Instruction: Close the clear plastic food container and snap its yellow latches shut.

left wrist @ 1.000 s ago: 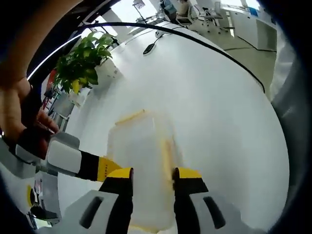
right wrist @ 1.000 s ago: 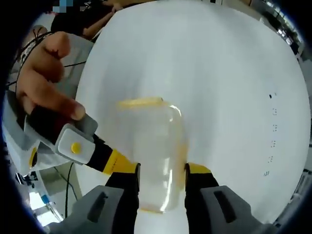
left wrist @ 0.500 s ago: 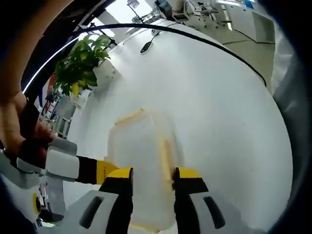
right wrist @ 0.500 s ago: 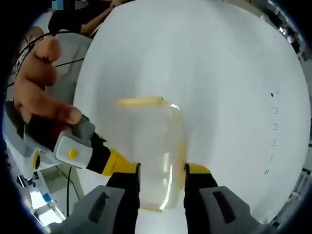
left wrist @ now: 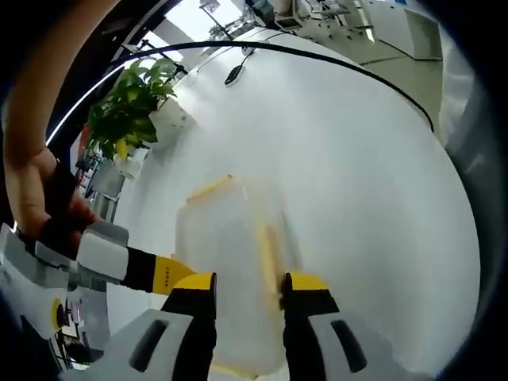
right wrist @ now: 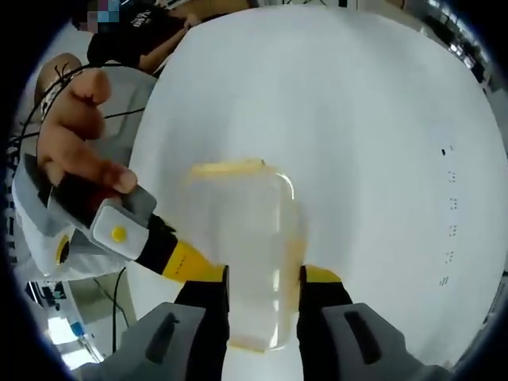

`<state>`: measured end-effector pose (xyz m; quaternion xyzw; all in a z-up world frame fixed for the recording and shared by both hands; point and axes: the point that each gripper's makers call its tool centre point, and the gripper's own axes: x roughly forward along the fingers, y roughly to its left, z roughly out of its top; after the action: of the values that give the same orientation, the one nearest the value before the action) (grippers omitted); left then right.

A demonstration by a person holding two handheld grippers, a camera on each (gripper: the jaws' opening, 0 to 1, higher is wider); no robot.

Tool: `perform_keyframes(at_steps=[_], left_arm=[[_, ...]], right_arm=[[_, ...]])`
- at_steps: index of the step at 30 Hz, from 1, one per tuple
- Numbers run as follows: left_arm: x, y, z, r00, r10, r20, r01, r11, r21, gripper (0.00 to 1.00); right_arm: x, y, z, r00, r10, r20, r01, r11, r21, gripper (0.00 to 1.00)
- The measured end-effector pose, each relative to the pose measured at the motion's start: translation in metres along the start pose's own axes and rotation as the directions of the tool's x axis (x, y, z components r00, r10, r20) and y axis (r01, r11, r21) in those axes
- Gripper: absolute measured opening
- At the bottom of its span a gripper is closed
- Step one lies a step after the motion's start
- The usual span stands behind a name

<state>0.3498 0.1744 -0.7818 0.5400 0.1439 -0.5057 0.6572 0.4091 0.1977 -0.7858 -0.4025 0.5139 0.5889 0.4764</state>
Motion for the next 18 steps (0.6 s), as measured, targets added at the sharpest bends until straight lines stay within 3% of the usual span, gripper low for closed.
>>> perform_keyframes(at_steps=[9,18], left_arm=[[0.0001,0.0002,0.0004,1.000,0.009,-0.004,-0.009,1.000,-0.001,0.27],[0.0000,-0.0012,0.0002,1.000,0.028,-0.004,-0.028,1.000,0.004,0.28]], right_arm=[[-0.0001,0.0041,0.0012,1.000,-0.007,0.023,0.007,1.000,-0.002,0.30],[-0.0029,0.0087,0.0013,0.996,-0.018,0.091,0.020,1.000,-0.012,0.31]])
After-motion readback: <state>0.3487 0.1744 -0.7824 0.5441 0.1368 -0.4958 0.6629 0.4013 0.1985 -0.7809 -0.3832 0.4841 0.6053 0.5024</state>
